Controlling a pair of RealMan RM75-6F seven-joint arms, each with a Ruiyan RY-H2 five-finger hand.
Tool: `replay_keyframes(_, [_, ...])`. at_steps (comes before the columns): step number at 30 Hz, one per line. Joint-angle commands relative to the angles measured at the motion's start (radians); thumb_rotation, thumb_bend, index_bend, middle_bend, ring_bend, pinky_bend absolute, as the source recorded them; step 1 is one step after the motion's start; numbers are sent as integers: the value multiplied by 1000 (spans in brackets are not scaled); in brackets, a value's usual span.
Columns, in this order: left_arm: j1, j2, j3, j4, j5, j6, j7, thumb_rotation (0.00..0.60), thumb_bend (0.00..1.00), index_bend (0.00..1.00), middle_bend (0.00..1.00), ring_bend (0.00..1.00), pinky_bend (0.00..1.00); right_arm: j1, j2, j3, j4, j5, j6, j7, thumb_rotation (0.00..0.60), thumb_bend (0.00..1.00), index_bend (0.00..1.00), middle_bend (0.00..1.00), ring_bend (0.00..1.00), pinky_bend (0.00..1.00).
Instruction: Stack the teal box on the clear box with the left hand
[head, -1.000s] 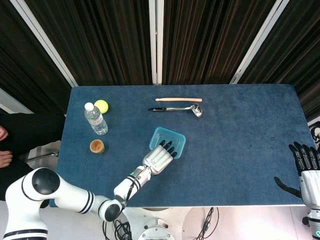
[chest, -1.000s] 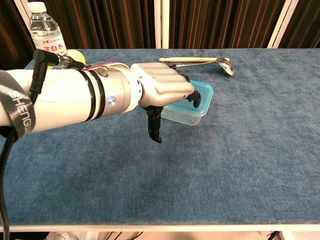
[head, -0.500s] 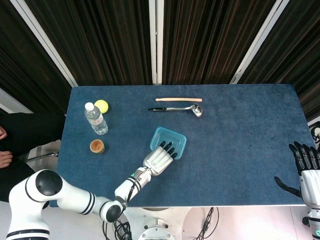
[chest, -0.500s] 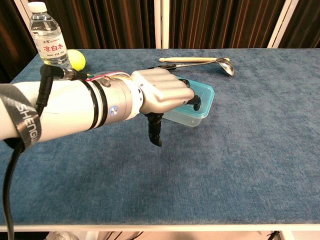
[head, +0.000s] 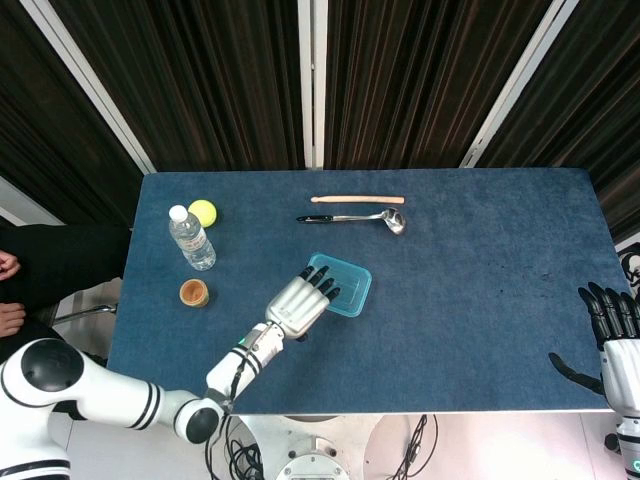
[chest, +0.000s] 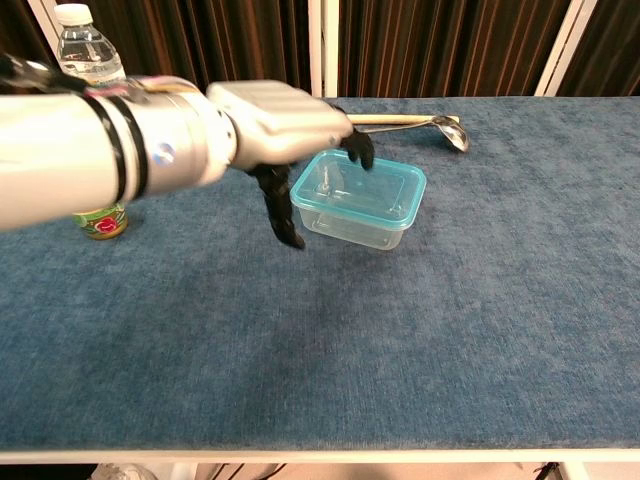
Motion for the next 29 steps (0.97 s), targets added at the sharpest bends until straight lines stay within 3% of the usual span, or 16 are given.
replay_keyframes(1, [94,86,-4,-60,95,82,-117,583,22,194,153,25,148,4,8,-1,7,0,-8,16,600,89,0,50,0,0])
replay_keyframes(7, [299,246,49,-143,302,269,-340,599,19,194,153,25,146,18,27,0,32,9,-38,98,600,89,0,53,0,0])
replay_keyframes(13, [550,394,158,-188,459,494,-509,600,18,195,153,26,137,15,19,-5,75,21,-44,185,600,89,0,49,0,0])
replay_keyframes(17, [697,436,195,-103,493,591,-623,600,17,196,153,26,121,14,6,-4,109,37,-56,233,600,89,0,49,0,0])
replay_keyframes(25, [894,419,231,141,521,620,-794,600,17,175,140,25,14,29,-1,-19,123,10,-75,290,600,89,0,0,0,0])
replay_keyframes(29, [966,394,231,167,561,645,-849,600,17,174,137,25,12,15,-10,-27,114,-11,-39,289,600,89,0,0,0,0])
